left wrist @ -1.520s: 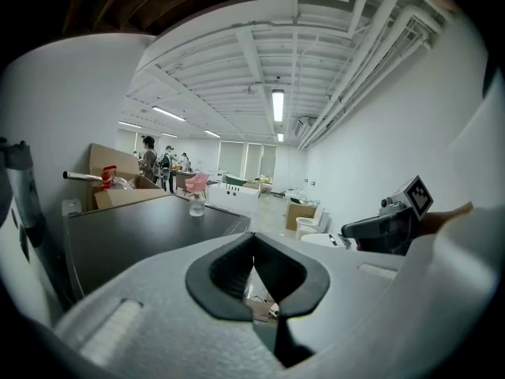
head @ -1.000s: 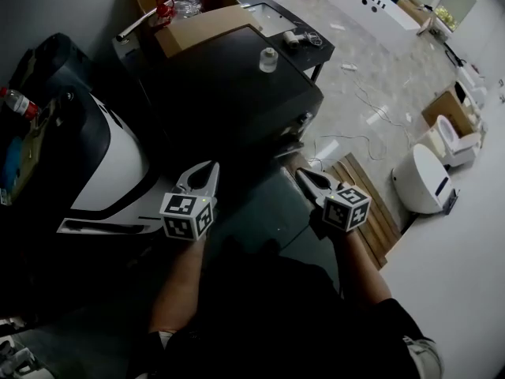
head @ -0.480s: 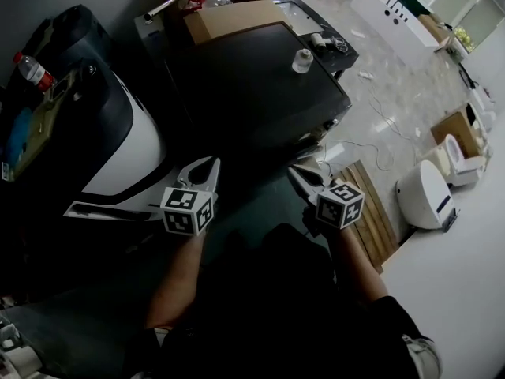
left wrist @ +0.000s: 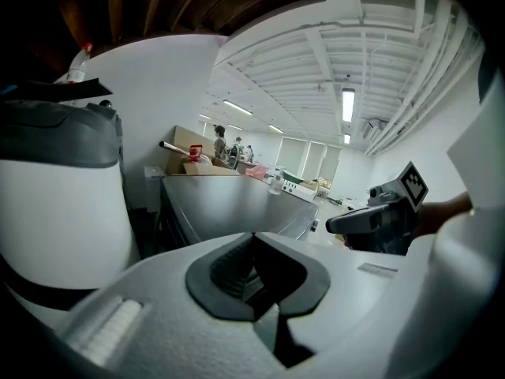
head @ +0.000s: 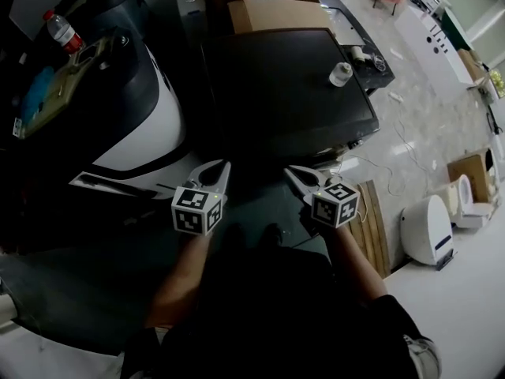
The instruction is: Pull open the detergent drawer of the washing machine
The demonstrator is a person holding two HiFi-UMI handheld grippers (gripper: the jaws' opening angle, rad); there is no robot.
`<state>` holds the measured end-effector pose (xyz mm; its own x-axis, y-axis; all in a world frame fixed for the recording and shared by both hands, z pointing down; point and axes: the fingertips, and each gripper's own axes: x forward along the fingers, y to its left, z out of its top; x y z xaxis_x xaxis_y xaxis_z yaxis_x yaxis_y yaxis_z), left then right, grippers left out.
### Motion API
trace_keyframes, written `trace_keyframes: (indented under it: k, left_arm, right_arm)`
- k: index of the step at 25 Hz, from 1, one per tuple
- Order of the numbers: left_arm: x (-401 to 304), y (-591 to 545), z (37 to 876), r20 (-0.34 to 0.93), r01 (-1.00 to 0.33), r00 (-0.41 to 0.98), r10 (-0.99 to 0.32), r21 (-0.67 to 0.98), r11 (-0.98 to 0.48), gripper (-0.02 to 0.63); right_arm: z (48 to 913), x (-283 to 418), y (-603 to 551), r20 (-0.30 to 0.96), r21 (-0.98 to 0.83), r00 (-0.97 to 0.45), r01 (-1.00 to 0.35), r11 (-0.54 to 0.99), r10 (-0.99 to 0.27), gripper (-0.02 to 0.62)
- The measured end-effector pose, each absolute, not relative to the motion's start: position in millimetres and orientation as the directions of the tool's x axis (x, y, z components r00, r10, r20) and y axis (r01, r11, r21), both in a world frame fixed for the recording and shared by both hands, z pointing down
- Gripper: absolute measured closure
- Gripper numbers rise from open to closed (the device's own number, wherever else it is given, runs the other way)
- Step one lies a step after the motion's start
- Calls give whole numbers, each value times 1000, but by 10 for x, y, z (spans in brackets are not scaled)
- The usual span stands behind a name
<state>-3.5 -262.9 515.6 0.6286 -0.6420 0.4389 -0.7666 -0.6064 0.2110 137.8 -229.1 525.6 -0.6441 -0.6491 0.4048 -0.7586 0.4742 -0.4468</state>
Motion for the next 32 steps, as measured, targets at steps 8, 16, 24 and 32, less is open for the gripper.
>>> trace_keyframes:
  k: [8,16,24,32]
  left_arm:
    - [-161,-2629,5469,483,-808,581,-655,241,-538,596]
    - [-152,-2497,5892,530,-806,585,-614,295,-513,595]
    - [-157,-2511,6288,576,-810,581,-575,338,-479,459]
    - [-57,-2651,6496,583,-799,592,-556,334,-500,426]
  right_arm:
    - [5564,1278,-2430,457,-444,-671,-741,504,-584,592]
    - [6001,1470,-2439,540,-413,-616,-788,457,-573,592]
    - [6256,1701,-2542,593,-374,-556,-831,413,-582,489]
    - [6463,1842,-2721,622,-309,-498,-865,395,-604,433]
